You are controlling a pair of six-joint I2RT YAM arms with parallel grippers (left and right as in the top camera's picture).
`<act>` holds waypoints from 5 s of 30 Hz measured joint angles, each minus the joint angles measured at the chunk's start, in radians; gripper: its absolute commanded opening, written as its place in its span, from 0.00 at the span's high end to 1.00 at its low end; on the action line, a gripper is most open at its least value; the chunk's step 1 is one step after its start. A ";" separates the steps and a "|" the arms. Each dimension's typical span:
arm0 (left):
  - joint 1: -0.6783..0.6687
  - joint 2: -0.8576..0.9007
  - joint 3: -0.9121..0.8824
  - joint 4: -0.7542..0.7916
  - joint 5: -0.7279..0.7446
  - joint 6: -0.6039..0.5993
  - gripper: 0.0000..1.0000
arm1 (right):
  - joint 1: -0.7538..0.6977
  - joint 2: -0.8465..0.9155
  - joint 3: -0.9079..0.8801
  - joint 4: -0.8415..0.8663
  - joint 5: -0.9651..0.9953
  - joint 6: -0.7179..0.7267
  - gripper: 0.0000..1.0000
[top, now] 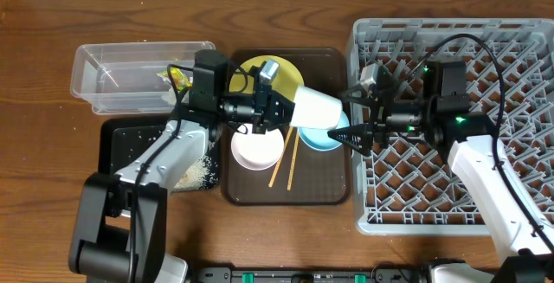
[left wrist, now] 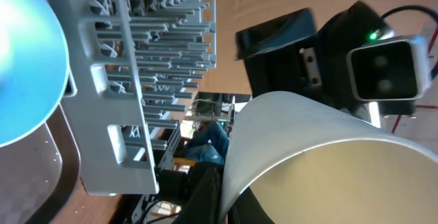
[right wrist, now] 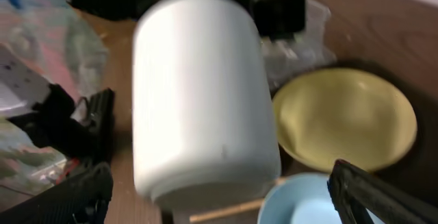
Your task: Sort waste into correct bins and load items into the dishwasher rack
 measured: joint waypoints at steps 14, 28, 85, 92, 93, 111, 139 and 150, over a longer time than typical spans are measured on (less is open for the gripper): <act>-0.045 0.000 0.000 0.072 0.005 -0.053 0.94 | 0.051 0.000 0.000 0.042 -0.050 0.003 0.15; -0.045 0.000 0.000 0.102 0.015 -0.101 0.94 | 0.051 0.000 0.000 0.067 -0.053 0.010 0.28; 0.005 -0.409 0.049 -0.970 -1.228 0.641 0.60 | -0.402 0.025 0.398 -0.992 1.173 0.500 0.57; 0.005 -0.409 0.049 -0.971 -1.239 0.641 0.60 | -0.407 0.151 0.398 -0.981 1.181 0.508 0.54; 0.005 -0.409 0.049 -0.971 -1.239 0.641 0.59 | -0.407 0.172 0.398 -0.980 1.182 0.508 0.53; 0.005 -0.409 0.049 -0.974 -1.239 0.645 0.46 | -0.407 0.360 0.407 -0.949 1.188 0.519 0.18; 0.005 -0.409 0.049 -1.052 -1.367 0.577 0.43 | 0.246 0.403 0.584 -0.520 0.866 -0.092 0.11; 0.005 -0.409 0.049 -1.052 -1.367 0.577 0.43 | 0.342 0.640 0.583 -0.478 1.088 -0.116 0.17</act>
